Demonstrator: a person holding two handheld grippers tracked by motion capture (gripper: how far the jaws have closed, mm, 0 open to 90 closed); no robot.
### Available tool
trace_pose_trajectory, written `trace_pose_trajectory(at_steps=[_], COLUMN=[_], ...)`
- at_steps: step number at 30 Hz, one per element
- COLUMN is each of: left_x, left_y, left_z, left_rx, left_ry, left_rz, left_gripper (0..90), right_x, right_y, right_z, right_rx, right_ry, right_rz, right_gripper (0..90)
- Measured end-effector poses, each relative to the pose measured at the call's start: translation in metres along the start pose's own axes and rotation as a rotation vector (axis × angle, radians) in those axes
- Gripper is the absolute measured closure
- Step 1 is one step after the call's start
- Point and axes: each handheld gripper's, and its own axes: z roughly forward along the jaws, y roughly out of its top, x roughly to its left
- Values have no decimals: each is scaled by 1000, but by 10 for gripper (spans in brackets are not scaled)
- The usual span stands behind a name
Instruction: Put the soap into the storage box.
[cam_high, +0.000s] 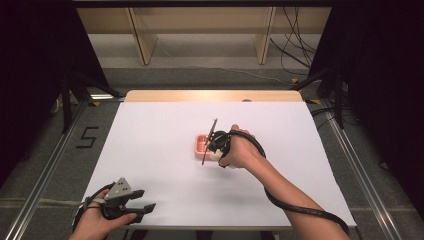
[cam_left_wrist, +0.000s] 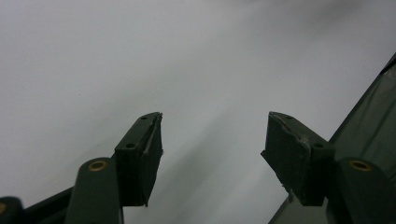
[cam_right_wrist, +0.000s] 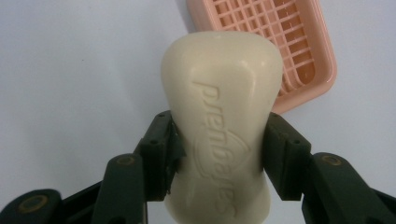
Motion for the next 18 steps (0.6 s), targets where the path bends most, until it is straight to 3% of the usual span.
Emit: trace_pose_trajectory(at_steps=[1,2,7,9,13,18], left_x=[0,0,0,0,0,0], left_y=[0,0,0,0,0,0], left_z=[0,0,0,0,0,0], left_rx=[1,1,0,0,0,-3], left_ry=[1,1,-1,1,-1,-1], left_rz=[-3,-3,-2,-3,-2,-4], left_gripper=[362,362,362,362,363,362], right_x=[-1,0,-3,-2,-4,-5], right_y=[1,2,4,5,6,7], right_z=[1,0,1,0,0,0], right_rx=[-18,-11,-15,-6,-14,-4], right_ry=[6,9,0,-5,-4,-4], right_rz=[-7,17,-12,13,-6,9], right_gripper=[506,506,506,506,506,506])
